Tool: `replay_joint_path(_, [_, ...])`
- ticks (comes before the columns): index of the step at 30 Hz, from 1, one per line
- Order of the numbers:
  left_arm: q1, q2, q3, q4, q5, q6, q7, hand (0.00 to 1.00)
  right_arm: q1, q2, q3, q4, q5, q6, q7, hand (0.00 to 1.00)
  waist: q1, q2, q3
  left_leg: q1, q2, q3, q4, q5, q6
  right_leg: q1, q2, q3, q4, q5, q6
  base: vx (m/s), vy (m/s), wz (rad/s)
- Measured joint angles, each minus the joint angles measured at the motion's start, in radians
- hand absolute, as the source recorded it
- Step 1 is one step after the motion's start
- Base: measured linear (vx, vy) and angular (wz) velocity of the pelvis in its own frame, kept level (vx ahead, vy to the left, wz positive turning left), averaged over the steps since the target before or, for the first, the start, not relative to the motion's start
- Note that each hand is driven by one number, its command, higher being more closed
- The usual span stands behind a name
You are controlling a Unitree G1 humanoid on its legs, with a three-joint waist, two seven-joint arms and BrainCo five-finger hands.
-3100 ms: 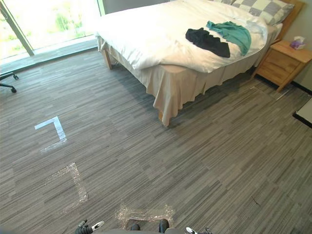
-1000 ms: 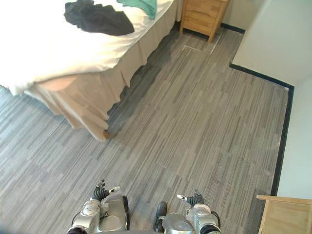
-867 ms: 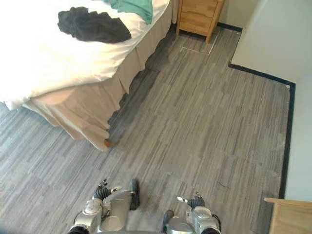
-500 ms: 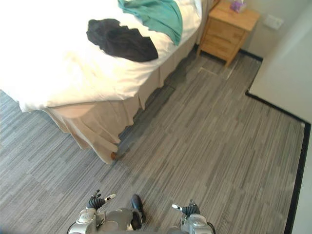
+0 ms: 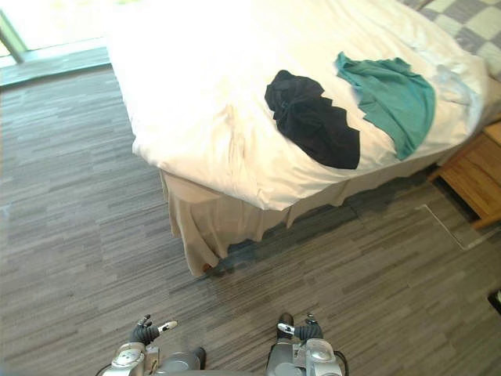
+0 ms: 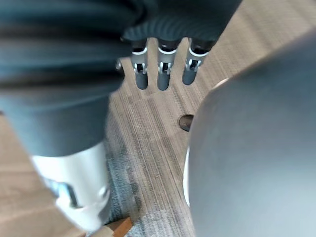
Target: Tidy the bed and pick cloth on bed and put in laundry
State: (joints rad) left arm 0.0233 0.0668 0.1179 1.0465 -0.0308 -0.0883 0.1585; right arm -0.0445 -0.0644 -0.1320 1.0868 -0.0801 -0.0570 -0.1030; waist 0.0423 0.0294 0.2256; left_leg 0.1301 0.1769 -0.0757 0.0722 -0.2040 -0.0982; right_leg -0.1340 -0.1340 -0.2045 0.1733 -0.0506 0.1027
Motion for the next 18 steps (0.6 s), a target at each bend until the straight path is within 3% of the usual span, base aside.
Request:
replay_joint_path(1, [0.004, -0.007, 0.021, 0.0, 0.0, -0.003, 0.0, 0.0, -0.002, -0.002, 0.008, 0.0, -0.002, 0.0, 0.003, 0.0, -0.001, 0.012, -0.004, 0.028, 0.03, 0.016, -0.022, 0.03, -0.038, 0.005, 0.016, -0.021, 0.057, -0.038, -0.013, 0.27, -0.303, 0.54])
replay_joint_path(2, [0.008, -0.012, 0.046, 0.0, -0.001, -0.007, 0.0, 0.0, -0.001, -0.015, 0.027, 0.0, -0.004, 0.0, 0.007, 0.0, -0.001, 0.007, -0.005, 0.047, 0.053, 0.016, -0.039, 0.054, -0.054, 0.012, 0.026, -0.044, 0.101, -0.073, -0.023, 0.28, -0.296, 0.55])
replay_joint_path(4, [0.01, -0.015, 0.064, 0.0, -0.006, -0.009, 0.0, 0.0, 0.001, -0.016, 0.046, 0.004, -0.007, 0.0, 0.011, 0.0, -0.001, 0.0, -0.009, 0.043, 0.072, 0.012, -0.016, 0.065, -0.057, 0.031, 0.036, -0.074, 0.118, -0.095, -0.034, 0.27, -0.246, 0.52])
replay_joint_path(7, [0.009, -0.017, 0.086, -0.002, -0.038, -0.01, 0.001, 0.0, 0.001, -0.019, 0.066, 0.028, -0.01, -0.003, 0.015, 0.0, 0.0, -0.007, -0.011, -0.055, 0.072, 0.019, 0.189, 0.074, -0.054, 0.113, 0.039, -0.123, 0.066, -0.102, -0.041, 0.2, -0.187, 0.51])
replay_joint_path(8, [0.005, -0.018, 0.086, -0.005, -0.04, -0.011, 0.001, 0.0, 0.002, -0.021, 0.066, 0.038, -0.01, -0.004, 0.015, 0.0, 0.002, -0.009, -0.01, -0.09, 0.07, 0.05, 0.275, 0.098, -0.081, 0.15, 0.034, -0.136, 0.039, -0.102, -0.041, 0.17, -0.142, 0.45])
replay_joint_path(10, [-0.002, -0.016, 0.085, -0.007, -0.047, -0.011, 0.001, 0.0, 0.005, -0.022, 0.067, 0.048, -0.009, -0.003, 0.017, 0.0, 0.002, -0.024, -0.006, -0.133, 0.067, 0.121, 0.367, 0.149, -0.095, 0.196, 0.016, -0.146, 0.001, -0.101, -0.043, 0.14, -0.103, 0.33])
replay_joint_path(11, [-0.001, -0.017, 0.081, -0.01, -0.057, -0.015, 0.001, 0.0, 0.006, -0.024, 0.067, 0.052, -0.008, -0.001, 0.019, 0.0, 0.007, -0.035, -0.002, -0.149, 0.079, 0.178, 0.401, 0.124, -0.086, 0.215, 0.007, -0.152, -0.015, -0.099, -0.044, 0.16, -0.062, 0.26])
replay_joint_path(12, [0.001, -0.019, 0.079, -0.009, -0.059, -0.014, 0.0, 0.0, 0.005, -0.028, 0.063, 0.056, -0.004, 0.0, 0.021, 0.0, 0.001, -0.024, -0.003, -0.17, 0.082, 0.254, 0.4, 0.03, -0.083, 0.233, 0.003, -0.158, -0.03, -0.099, -0.044, 0.12, -0.006, 0.16])
replay_joint_path(14, [-0.001, -0.018, 0.08, -0.012, -0.06, -0.015, 0.0, 0.0, 0.005, -0.034, 0.038, 0.064, -0.001, 0.002, 0.021, 0.0, -0.001, -0.027, 0.0, -0.207, 0.04, 0.288, 0.348, -0.019, -0.067, 0.243, -0.015, -0.161, -0.036, -0.097, -0.04, 0.12, 0.097, 0.09])
replay_joint_path(16, [0.0, -0.018, 0.077, -0.012, -0.06, -0.02, -0.002, 0.0, 0.009, -0.039, 0.01, 0.068, 0.0, 0.008, 0.02, 0.0, 0.0, -0.021, 0.002, -0.219, -0.01, 0.286, 0.195, 0.044, -0.034, 0.257, -0.025, -0.164, -0.036, -0.088, -0.023, 0.13, 0.186, 0.04])
replay_joint_path(17, [0.005, -0.011, 0.071, -0.011, -0.061, -0.027, -0.007, 0.0, 0.009, -0.04, -0.009, 0.067, 0.004, 0.007, 0.018, 0.0, 0.002, -0.013, 0.001, -0.204, -0.035, 0.297, 0.132, 0.12, 0.014, 0.271, -0.025, -0.158, -0.041, -0.096, 0.012, 0.15, 0.18, 0.11])
replay_joint_path(18, [0.009, 0.001, 0.059, -0.013, -0.061, -0.03, -0.007, 0.0, 0.013, -0.029, -0.012, 0.066, 0.011, 0.006, 0.02, 0.0, -0.001, -0.034, 0.001, -0.199, -0.059, 0.294, 0.11, 0.133, 0.018, 0.266, -0.042, -0.153, -0.052, -0.095, 0.013, 0.18, 0.203, 0.15])
